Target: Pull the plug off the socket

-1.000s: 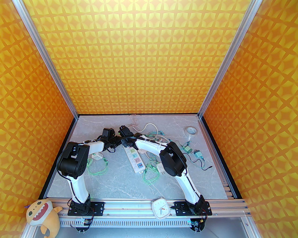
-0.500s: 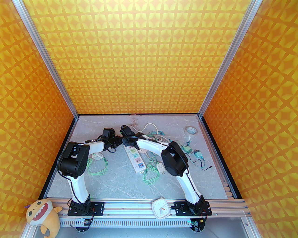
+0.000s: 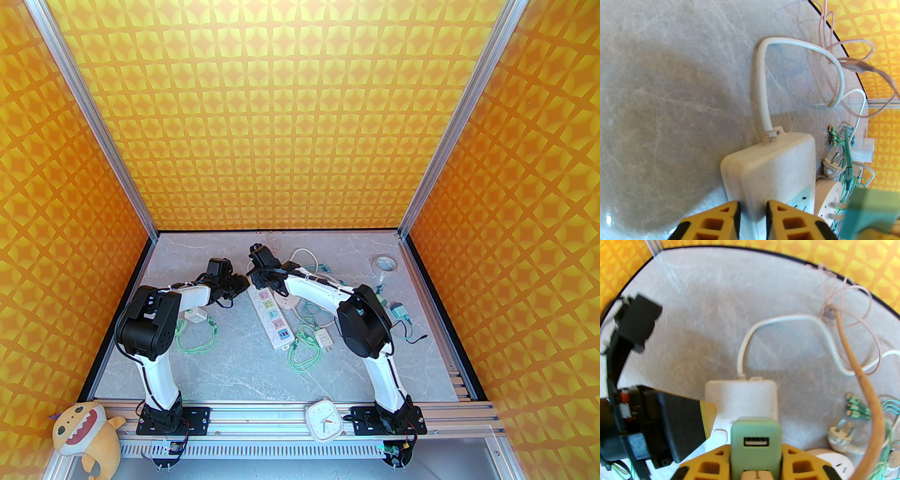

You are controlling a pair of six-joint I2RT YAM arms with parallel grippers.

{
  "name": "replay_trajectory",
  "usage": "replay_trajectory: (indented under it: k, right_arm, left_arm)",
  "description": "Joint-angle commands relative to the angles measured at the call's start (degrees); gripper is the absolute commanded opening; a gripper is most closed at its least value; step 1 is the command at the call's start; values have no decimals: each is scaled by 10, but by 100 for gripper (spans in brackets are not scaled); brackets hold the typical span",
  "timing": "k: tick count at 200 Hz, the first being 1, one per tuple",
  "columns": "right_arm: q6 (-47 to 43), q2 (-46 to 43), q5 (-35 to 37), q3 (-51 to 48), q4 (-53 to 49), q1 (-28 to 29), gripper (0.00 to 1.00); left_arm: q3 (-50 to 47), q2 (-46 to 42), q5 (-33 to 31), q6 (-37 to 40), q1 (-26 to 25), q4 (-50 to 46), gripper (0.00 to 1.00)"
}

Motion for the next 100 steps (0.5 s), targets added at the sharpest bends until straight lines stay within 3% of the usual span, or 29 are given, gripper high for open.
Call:
replay_trajectory:
  k: [1,100]
  right_arm:
    - [11,-35,19,-14,12,-2,24]
    - [2,-156,77,-22,-11,-55,25]
  left_arm:
    - [-5,22,-8,4,-1,-61,25]
    - [-20,-1,-8,9,-2,-37,38]
